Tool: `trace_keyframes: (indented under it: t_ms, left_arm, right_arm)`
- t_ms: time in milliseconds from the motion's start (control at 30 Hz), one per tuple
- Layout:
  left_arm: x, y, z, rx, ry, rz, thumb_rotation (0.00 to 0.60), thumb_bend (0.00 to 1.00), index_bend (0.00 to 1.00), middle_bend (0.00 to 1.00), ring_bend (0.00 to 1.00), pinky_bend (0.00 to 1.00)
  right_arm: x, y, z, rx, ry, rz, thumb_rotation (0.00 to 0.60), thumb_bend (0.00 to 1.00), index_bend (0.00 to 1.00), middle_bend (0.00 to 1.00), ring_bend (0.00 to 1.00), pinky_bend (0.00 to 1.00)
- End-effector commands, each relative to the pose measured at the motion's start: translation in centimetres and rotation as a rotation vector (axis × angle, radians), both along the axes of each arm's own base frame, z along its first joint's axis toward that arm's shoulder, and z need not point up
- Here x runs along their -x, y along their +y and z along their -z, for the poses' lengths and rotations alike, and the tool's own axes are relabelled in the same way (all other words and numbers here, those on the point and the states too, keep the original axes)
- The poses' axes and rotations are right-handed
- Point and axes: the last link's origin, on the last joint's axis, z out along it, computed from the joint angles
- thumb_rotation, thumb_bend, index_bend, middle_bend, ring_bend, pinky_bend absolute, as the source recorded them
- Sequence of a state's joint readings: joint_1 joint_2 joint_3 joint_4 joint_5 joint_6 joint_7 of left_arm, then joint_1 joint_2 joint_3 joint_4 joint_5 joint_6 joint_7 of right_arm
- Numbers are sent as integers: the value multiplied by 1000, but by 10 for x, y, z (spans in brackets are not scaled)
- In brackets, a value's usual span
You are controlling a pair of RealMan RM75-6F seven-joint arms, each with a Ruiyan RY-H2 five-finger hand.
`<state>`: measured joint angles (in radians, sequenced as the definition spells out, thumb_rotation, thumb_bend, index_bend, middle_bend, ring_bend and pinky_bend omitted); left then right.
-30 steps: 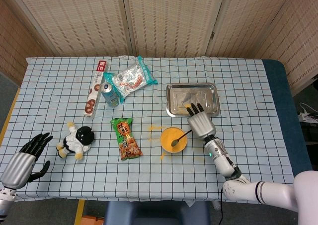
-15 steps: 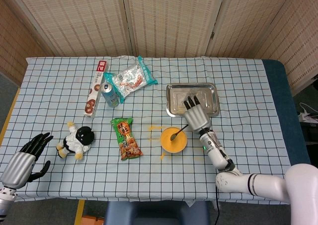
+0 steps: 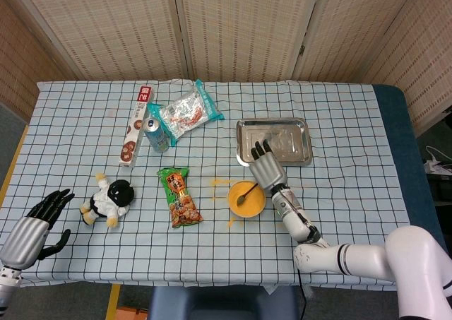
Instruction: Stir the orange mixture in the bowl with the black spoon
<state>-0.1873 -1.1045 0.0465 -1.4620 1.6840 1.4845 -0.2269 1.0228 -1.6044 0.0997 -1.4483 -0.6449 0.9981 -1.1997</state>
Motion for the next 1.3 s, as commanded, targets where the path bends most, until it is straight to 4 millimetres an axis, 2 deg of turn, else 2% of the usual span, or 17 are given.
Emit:
trace_keyframes:
  t_ms: [33, 333, 467, 667, 933, 1300]
  left_arm:
    - [0, 0, 0, 0, -1, 0, 600, 487, 0, 0, 0, 193]
    - [-1, -1, 0, 2, 0, 6, 600, 487, 0, 0, 0, 193]
    - [-2, -3, 1, 3, -1, 15, 600, 486, 0, 0, 0, 193]
    - [-4, -5, 2, 3, -2, 25, 600, 487, 0, 0, 0, 193]
    - [-5, -5, 1, 5, -5, 29, 600, 486, 0, 0, 0, 193]
    - [-4, -5, 0, 11, -12, 29, 600, 486, 0, 0, 0, 194]
  right_arm:
    - [2, 2, 1, -7, 24, 3, 600, 547, 862, 131, 0, 92]
    - [7, 9, -10, 2, 62, 5, 600, 547, 864, 131, 0, 92]
    - [9, 18, -27, 13, -3, 32, 600, 548, 865, 131, 0, 92]
    - [11, 25, -35, 24, -50, 18, 600, 548, 866, 131, 0, 92]
    - [16, 30, -34, 3, 12, 23, 600, 548, 866, 131, 0, 92]
    - [2, 24, -22, -3, 114, 12, 600, 549, 866, 131, 0, 92]
